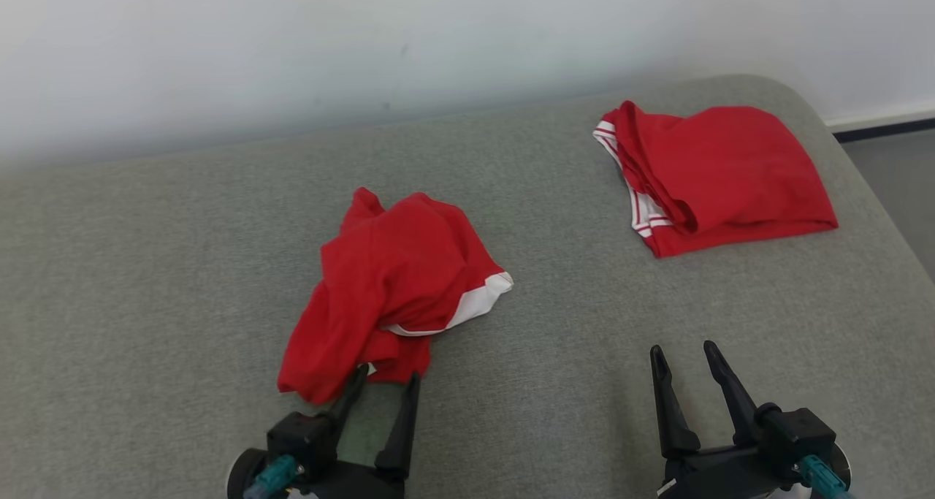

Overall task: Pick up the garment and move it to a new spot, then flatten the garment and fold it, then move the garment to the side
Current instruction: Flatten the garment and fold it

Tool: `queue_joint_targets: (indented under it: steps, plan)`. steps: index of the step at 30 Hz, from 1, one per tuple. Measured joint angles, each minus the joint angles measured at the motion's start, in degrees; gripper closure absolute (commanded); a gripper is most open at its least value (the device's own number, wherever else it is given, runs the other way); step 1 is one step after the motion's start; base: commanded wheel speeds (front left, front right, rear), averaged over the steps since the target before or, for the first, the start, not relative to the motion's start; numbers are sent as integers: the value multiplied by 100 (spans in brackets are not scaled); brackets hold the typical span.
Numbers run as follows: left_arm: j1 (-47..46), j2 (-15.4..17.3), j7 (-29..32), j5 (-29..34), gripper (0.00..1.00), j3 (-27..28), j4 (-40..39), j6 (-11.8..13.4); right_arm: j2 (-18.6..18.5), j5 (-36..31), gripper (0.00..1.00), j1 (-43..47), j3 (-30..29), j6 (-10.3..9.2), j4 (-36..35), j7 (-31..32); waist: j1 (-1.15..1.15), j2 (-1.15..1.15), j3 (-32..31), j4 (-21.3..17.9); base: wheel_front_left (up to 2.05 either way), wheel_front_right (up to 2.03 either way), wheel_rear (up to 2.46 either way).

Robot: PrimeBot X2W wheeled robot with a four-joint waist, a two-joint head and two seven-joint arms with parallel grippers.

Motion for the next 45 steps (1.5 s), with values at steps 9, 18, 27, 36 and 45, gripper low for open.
queue_joint_targets:
  steps: [9, 18, 27, 36, 45]
  plan:
    - [-503, -1, 1, -101, 0, 390, 341, -2, 0, 5, 0, -81, 9, 0, -10, 0, 0, 0, 168, -251, 0, 0, 0]
    - [-597, 1, 1, -177, 100, 579, 212, -2, 0, 4, 0, -18, -132, 0, -9, -1, 0, 0, 93, -119, 0, 0, 0]
    - [-242, 377, 1, -100, 100, 388, -458, -2, 3, 53, 0, 133, -165, 0, -10, 0, 0, 0, -59, 328, 0, 0, 0]
    - [1052, 860, 111, -447, 100, 303, -1337, -2, 2, 118, 0, 198, -209, 0, -12, 0, -1, -1, -157, 935, 0, 0, 0]
    - [1567, 844, 98, -635, 100, 289, -862, 40, 2, 102, 0, 180, -181, 0, 75, 0, 0, 0, -153, 1122, 0, 0, 0]
